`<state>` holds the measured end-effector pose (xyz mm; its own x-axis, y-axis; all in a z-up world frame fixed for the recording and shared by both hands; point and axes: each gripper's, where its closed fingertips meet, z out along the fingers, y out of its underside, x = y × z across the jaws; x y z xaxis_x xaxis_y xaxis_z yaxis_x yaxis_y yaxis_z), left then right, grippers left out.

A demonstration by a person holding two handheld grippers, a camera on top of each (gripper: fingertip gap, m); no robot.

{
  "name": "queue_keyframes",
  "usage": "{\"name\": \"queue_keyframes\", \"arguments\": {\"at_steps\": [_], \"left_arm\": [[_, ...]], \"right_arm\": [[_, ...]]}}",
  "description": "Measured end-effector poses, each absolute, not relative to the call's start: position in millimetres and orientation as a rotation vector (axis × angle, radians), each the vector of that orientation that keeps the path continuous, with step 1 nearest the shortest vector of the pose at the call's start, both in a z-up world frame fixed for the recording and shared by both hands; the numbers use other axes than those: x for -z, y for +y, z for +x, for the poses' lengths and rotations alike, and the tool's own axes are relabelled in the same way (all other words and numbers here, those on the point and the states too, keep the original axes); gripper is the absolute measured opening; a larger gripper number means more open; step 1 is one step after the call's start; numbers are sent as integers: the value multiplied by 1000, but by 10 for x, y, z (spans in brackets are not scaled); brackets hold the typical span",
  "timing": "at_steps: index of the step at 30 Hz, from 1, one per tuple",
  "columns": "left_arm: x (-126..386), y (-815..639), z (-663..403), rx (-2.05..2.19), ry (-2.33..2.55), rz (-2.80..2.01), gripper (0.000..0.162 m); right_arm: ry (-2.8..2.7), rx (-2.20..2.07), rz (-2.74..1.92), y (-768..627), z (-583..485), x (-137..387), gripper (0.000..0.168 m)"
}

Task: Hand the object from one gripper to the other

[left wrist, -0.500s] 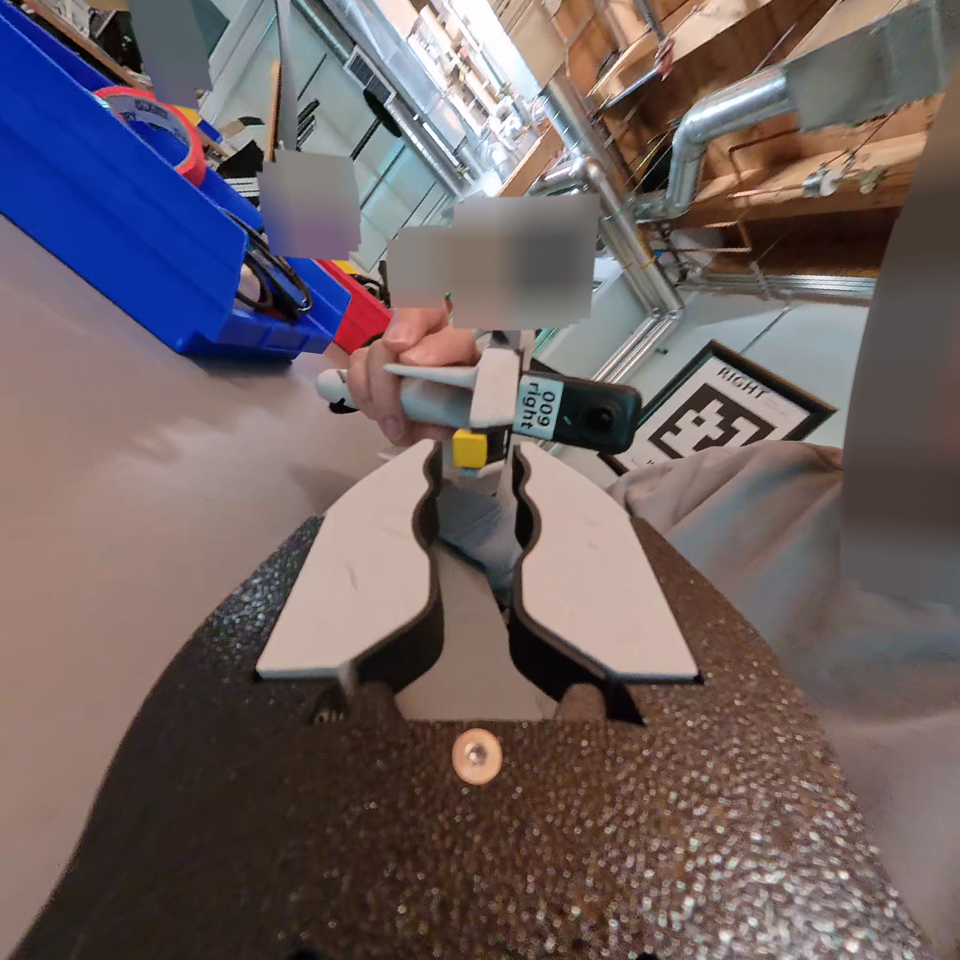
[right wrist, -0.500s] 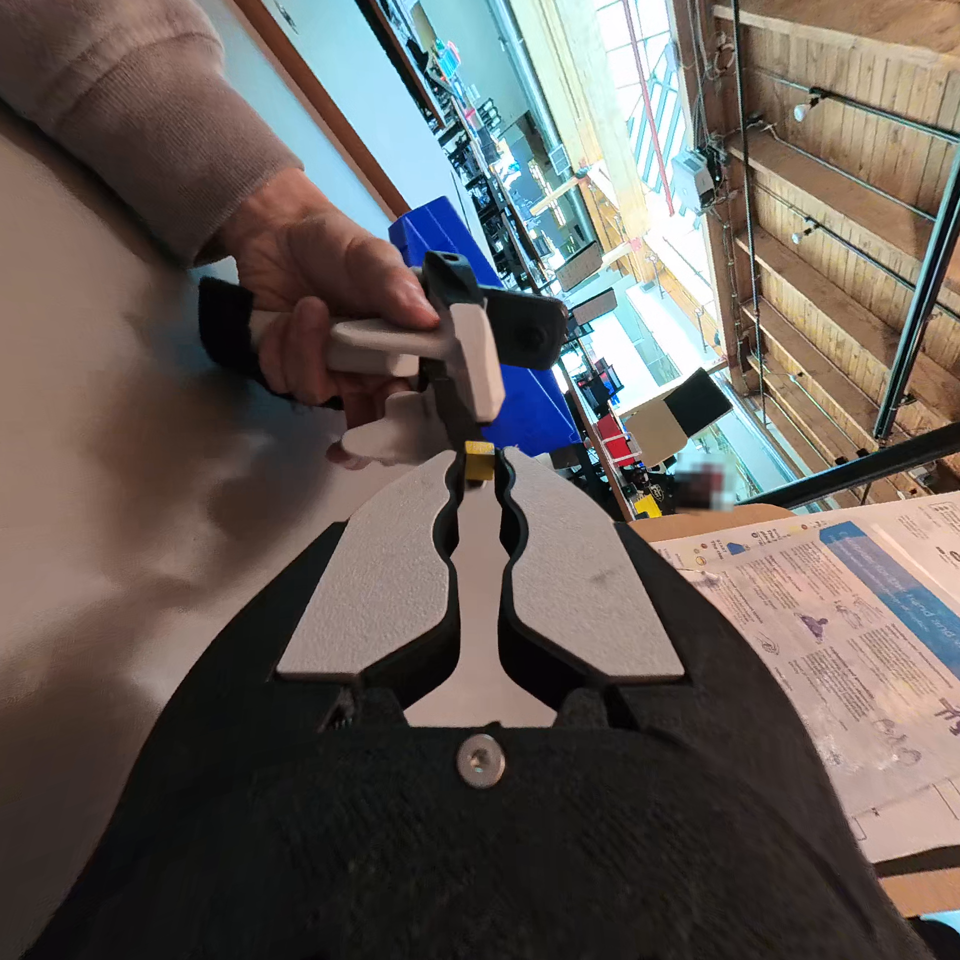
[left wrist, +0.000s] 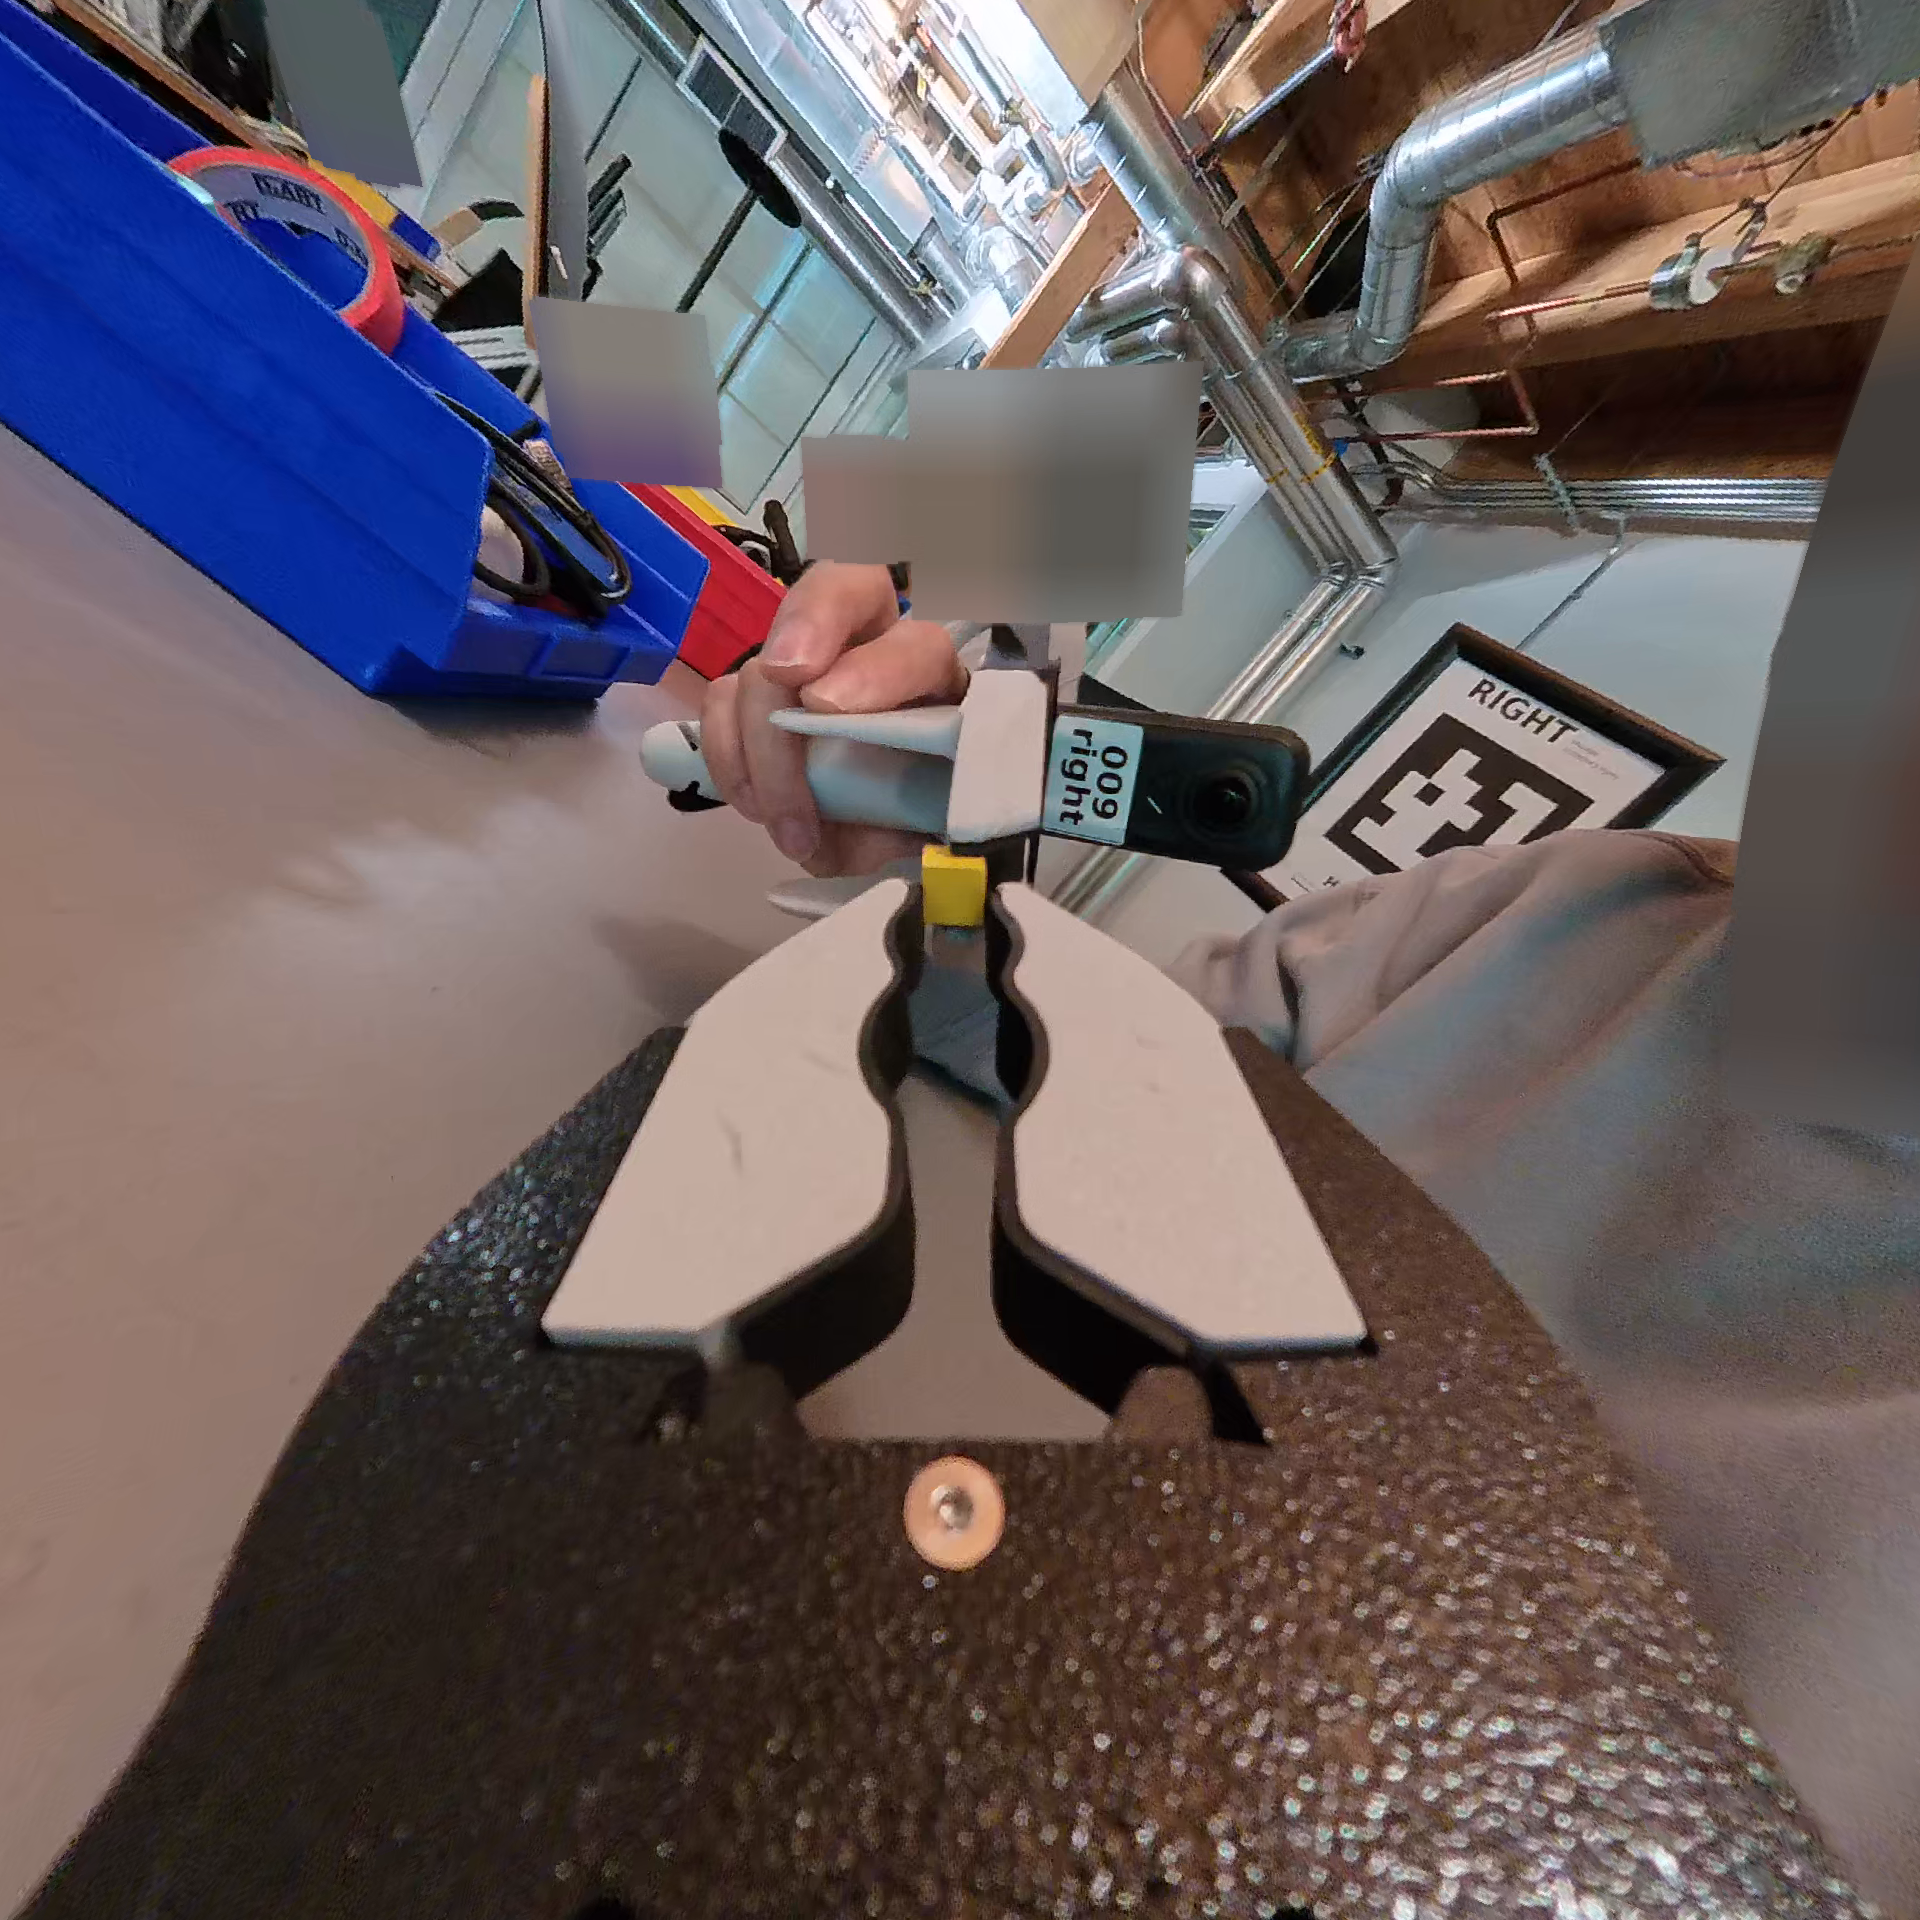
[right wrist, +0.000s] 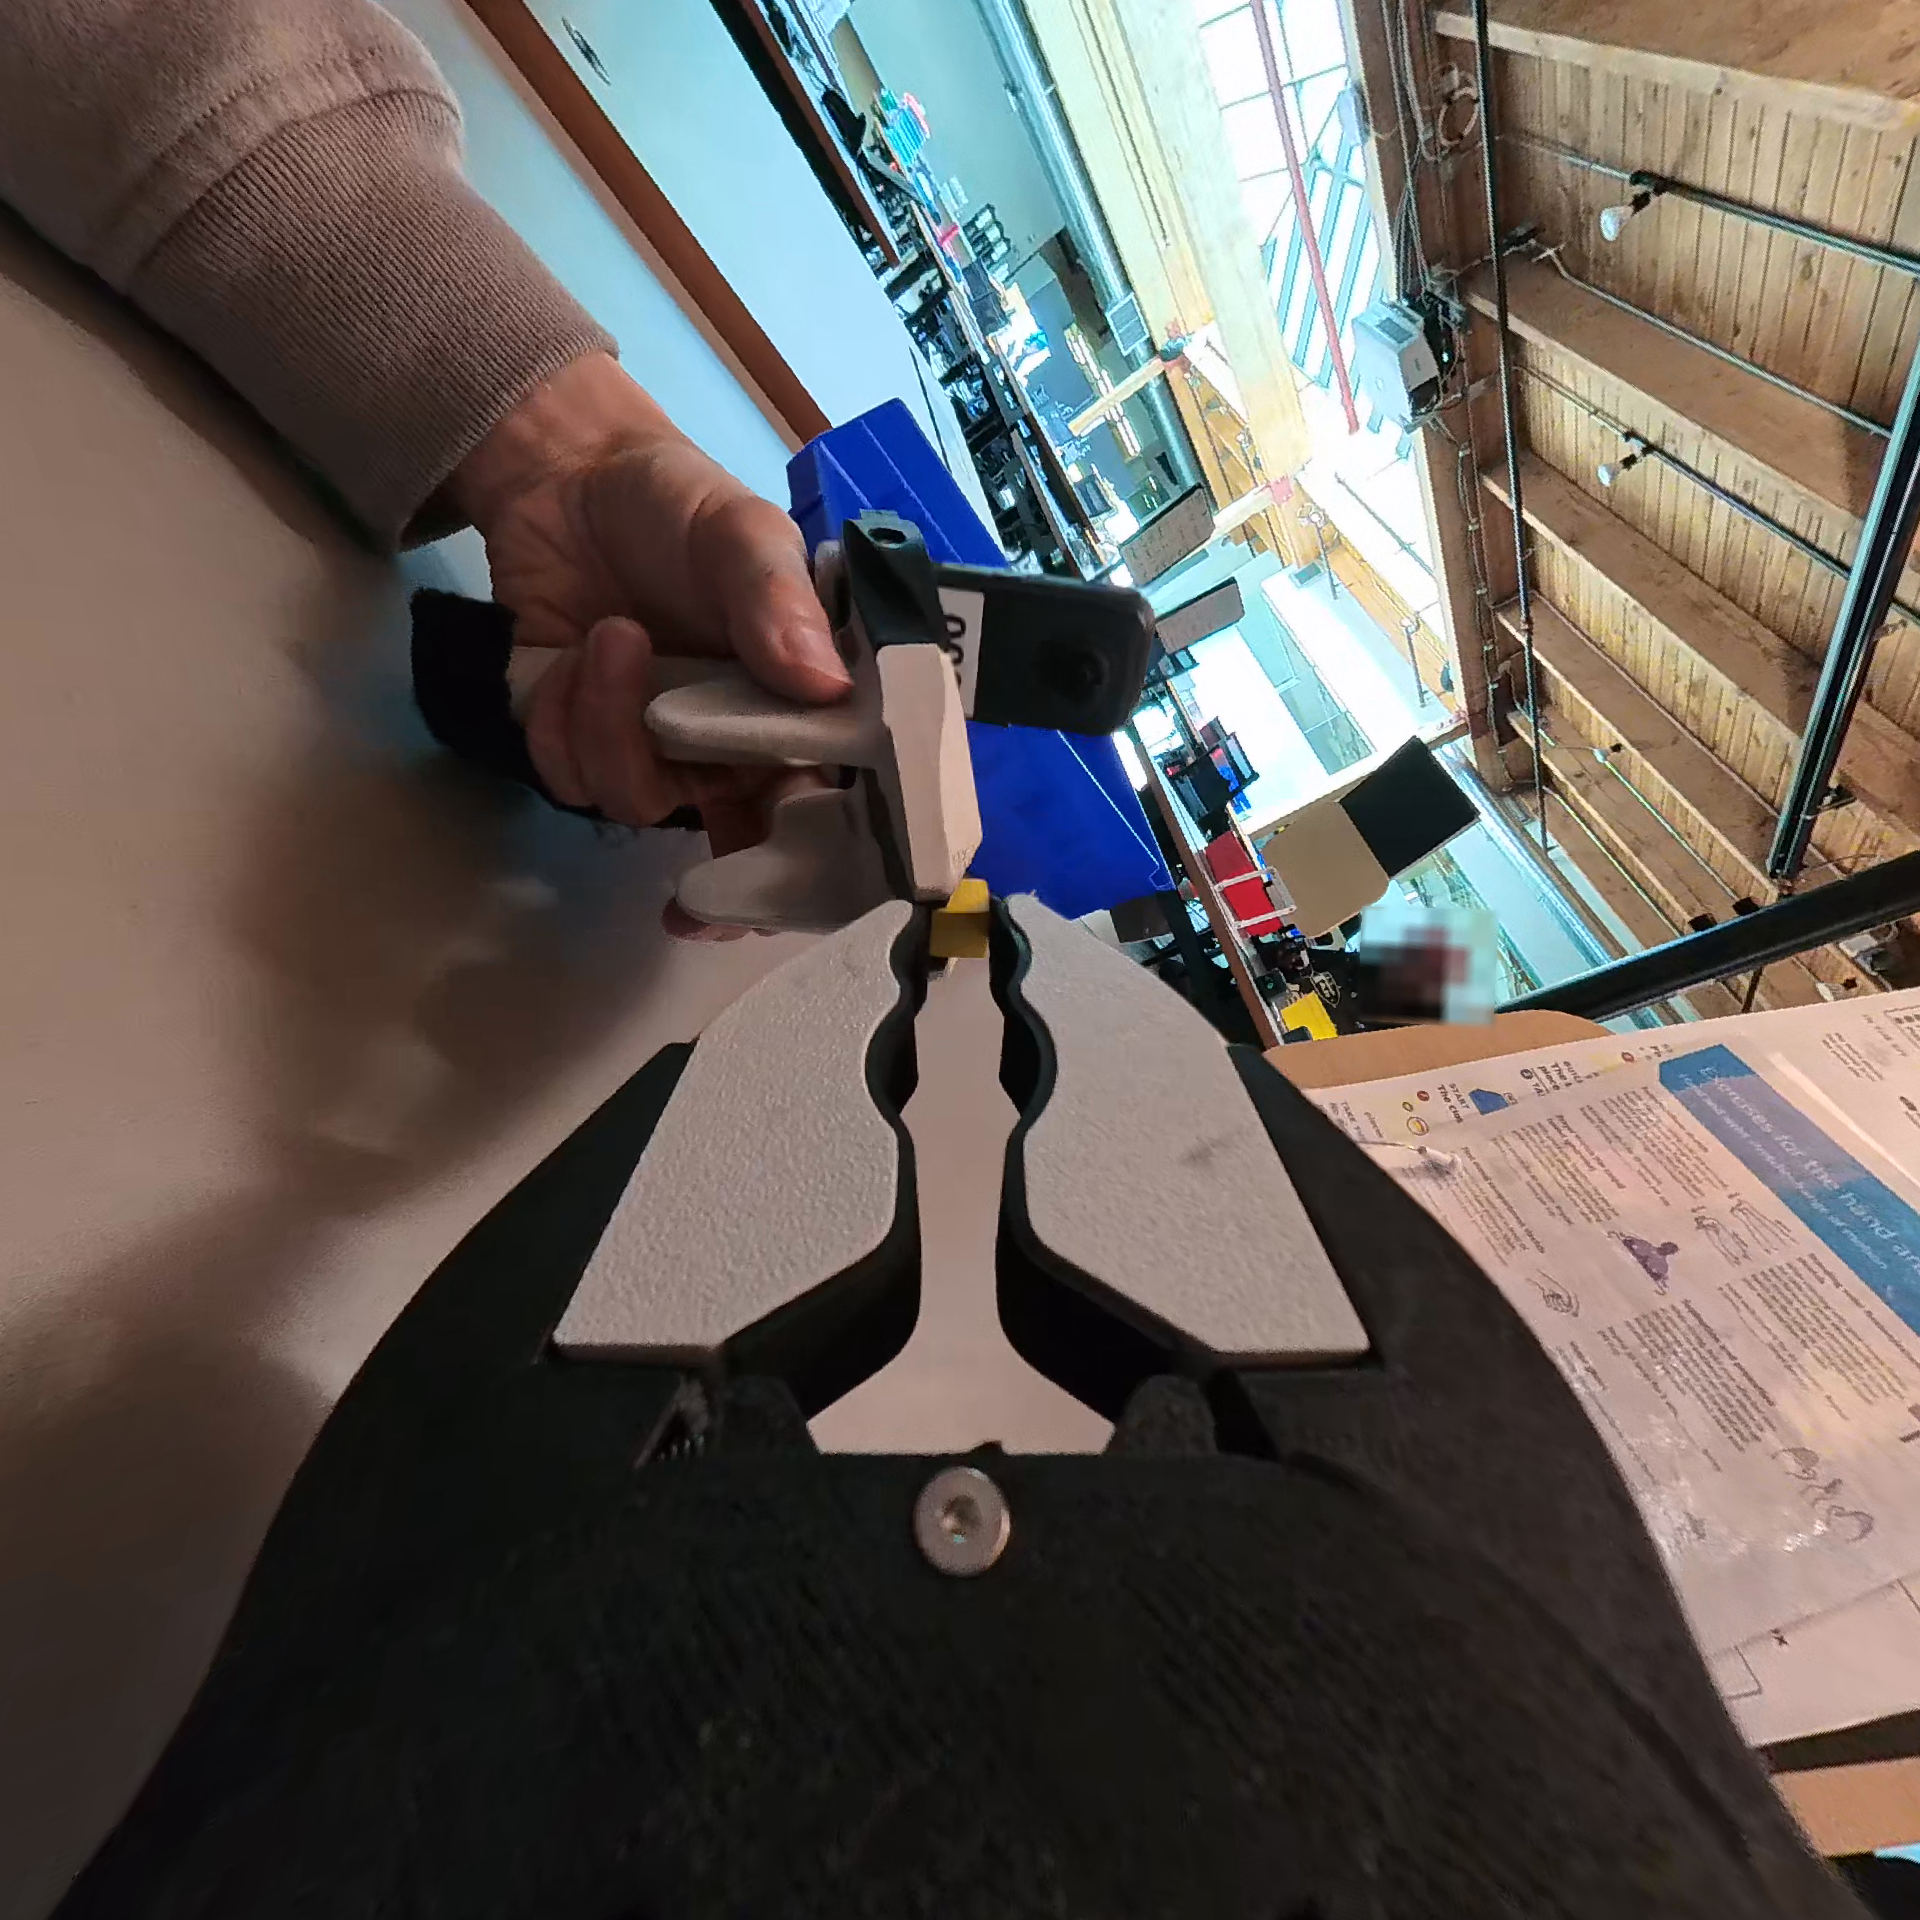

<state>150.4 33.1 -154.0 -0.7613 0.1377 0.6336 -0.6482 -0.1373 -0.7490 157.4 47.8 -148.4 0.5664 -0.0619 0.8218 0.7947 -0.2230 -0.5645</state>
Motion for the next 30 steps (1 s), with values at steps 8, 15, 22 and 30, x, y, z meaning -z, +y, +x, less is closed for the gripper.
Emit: {"name": "queue_keyframes", "arguments": {"at_steps": [8, 15, 22, 30], "left_arm": [[1428, 501, 1743, -2361, -1910, 561, 10], [1405, 419, 1627, -2607, -2457, 86, 10], [1480, 329, 1580, -2585, -2649, -106, 10], [1517, 304, 1578, -2564, -2732, -173, 10]], "right_arm": [[-134, 418, -1591, 405, 1740, 1318, 45], [388, -885, -1367, 451, 1511, 1319, 43], [427, -888, -1420, 501, 1484, 1448, 41], [424, -918, -1401, 501, 1467, 1431, 27]]}}
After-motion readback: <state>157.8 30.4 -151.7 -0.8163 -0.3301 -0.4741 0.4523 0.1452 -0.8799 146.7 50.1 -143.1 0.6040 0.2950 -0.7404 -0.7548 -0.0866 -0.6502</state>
